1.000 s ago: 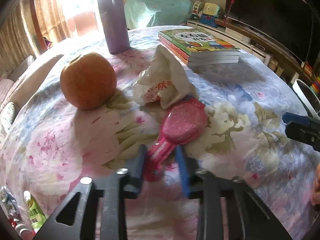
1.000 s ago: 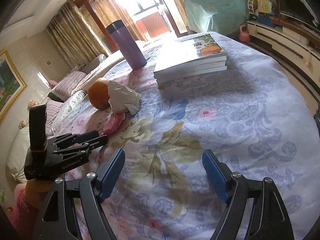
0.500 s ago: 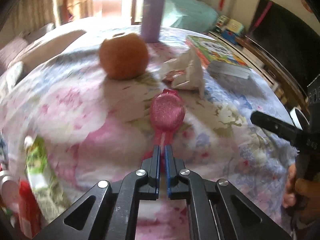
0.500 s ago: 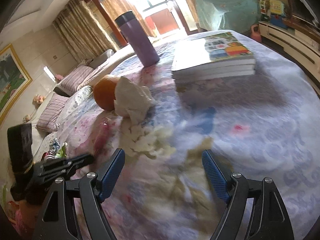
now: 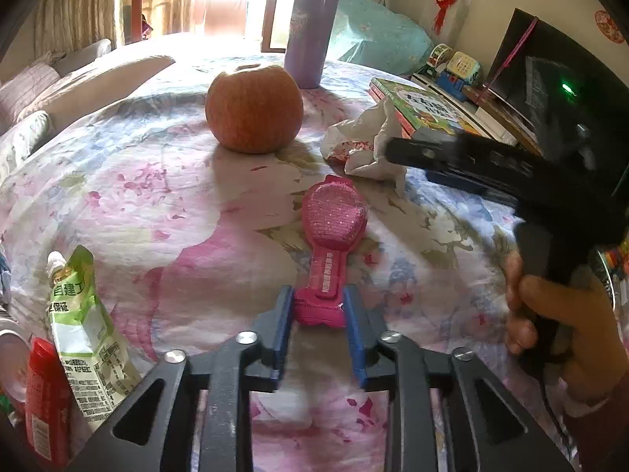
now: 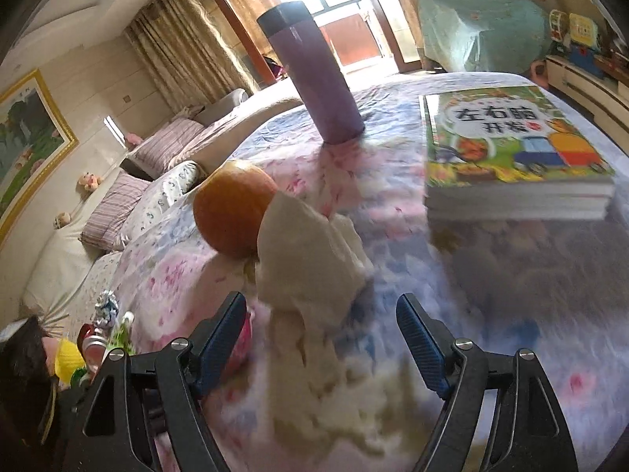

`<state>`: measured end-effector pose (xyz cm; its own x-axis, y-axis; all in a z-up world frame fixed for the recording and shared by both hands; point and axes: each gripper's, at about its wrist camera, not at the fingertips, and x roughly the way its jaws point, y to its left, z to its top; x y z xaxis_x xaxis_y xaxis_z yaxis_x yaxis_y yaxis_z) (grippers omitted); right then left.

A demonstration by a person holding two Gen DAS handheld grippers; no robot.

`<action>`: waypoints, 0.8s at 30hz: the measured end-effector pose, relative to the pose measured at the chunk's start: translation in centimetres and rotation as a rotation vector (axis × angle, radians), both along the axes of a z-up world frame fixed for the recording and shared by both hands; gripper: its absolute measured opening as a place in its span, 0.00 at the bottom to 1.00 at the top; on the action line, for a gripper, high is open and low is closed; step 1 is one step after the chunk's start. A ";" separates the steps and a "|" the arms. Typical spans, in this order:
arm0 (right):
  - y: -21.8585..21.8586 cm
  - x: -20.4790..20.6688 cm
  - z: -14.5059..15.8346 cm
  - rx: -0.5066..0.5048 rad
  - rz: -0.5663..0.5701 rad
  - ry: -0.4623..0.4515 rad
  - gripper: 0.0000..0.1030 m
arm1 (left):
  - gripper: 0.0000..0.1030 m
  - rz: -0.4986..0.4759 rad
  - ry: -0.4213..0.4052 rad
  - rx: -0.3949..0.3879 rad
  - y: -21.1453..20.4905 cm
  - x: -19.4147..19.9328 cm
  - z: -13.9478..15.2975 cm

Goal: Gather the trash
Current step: 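Grasp pink hairbrush with left tool while right tool grasps white tissue, then carry pink hairbrush and white tissue with both tools over the bin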

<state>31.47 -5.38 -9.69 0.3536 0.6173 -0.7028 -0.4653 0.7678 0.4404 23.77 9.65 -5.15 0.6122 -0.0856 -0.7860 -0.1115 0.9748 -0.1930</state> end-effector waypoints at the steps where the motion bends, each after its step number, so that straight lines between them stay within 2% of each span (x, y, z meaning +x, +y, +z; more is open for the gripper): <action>1: 0.4 0.4 -0.1 -0.004 0.008 0.001 0.70 | 0.36 0.000 0.001 0.004 -0.1 0.1 0.0; 2: 0.7 0.6 -0.2 -0.008 0.014 0.000 0.66 | 0.40 0.000 0.001 0.010 -0.2 0.2 0.0; 3: 1.1 0.9 -0.4 -0.016 0.023 0.003 0.57 | 0.42 -0.004 -0.002 0.013 -0.4 0.4 0.1; 4: 1.4 1.1 -0.5 -0.021 0.029 0.004 0.56 | 0.42 -0.010 -0.004 0.017 -0.6 0.6 0.1; 5: 1.6 1.1 -0.5 -0.025 0.033 -0.003 0.48 | 0.42 -0.014 -0.005 0.025 -0.7 0.8 0.1; 6: 1.6 1.0 -0.4 -0.022 0.038 -0.011 0.33 | 0.42 -0.018 -0.005 0.039 -1.0 1.1 0.0; 11: 0.2 -0.3 0.3 -0.020 0.027 -0.030 0.26 | 0.41 -0.030 0.013 0.092 -1.9 2.5 -0.7; 16: -2.8 -1.7 0.5 0.008 -0.016 -0.011 0.24 | 0.31 -0.030 0.019 0.137 -2.5 3.4 -1.4; 17: -3.3 -2.0 0.6 0.014 -0.023 -0.008 0.24 | 0.25 -0.029 0.019 0.144 -2.6 3.5 -1.4; 18: -4.0 -2.5 0.6 0.021 -0.034 -0.006 0.24 | 0.19 -0.030 0.018 0.144 -2.7 3.5 -1.4; 24: -7.3 -5.2 1.2 0.040 -0.086 -0.007 0.24 | 0.18 -0.033 0.003 0.080 -3.2 3.0 -0.9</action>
<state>26.28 -12.71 -8.47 0.4113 0.6118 -0.6756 -0.4019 0.7870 0.4681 26.79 6.48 -6.02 0.6077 -0.0423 -0.7930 -0.0800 0.9902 -0.1141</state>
